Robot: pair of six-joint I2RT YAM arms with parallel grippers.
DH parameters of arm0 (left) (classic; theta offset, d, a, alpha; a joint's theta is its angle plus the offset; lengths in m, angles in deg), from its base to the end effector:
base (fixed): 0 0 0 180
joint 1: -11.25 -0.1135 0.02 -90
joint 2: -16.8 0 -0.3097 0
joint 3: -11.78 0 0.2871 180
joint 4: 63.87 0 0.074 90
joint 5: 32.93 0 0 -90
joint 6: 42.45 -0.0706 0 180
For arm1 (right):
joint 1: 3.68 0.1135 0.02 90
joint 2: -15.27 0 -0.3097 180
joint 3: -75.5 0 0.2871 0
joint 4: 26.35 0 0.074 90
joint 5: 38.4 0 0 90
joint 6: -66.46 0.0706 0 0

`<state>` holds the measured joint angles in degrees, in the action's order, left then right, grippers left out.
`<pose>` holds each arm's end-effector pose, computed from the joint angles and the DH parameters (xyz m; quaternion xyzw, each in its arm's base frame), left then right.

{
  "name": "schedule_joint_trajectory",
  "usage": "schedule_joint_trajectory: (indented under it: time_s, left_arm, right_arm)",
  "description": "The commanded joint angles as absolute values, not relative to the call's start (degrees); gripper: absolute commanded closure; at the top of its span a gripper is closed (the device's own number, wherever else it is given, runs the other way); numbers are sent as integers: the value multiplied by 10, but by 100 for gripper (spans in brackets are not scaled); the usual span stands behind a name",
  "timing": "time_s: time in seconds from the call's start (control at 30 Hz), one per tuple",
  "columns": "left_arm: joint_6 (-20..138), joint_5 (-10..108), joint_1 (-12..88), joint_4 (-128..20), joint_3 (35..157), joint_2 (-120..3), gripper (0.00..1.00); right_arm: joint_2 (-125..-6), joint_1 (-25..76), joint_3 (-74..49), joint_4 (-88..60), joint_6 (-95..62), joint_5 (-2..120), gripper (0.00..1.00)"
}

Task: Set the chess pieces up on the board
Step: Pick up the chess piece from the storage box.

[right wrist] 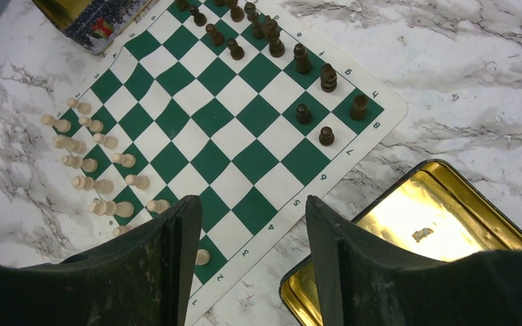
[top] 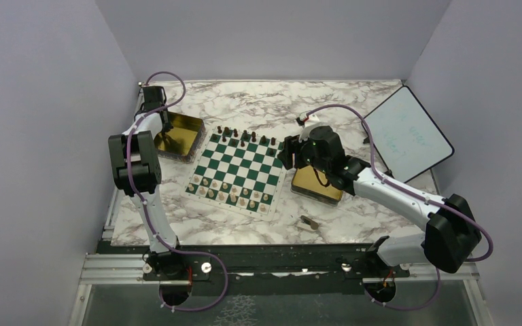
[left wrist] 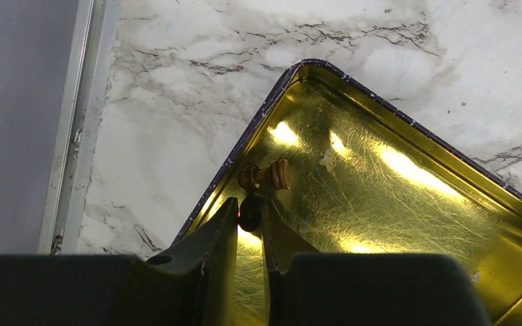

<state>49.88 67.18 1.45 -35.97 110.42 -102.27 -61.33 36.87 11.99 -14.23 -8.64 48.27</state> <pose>0.5250 0.1033 0.1768 -0.1295 0.9225 0.1053 0.3482 0.2751 0.2300 0.2882 -0.1722 0.8264 0.2274 0.4855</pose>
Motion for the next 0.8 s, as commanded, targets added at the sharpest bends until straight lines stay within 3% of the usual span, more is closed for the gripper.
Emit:
schedule_joint_trajectory:
  time_s: [0.0, 0.77]
  left_arm:
    - [495, 664, 10, -364, 1116, -1021, 83]
    - [540, 598, 16, -344, 1089, -925, 88]
  right_arm:
    - [-619, 374, 113, -160, -97, 482, 37]
    - [-611, 373, 115, -160, -96, 486, 37]
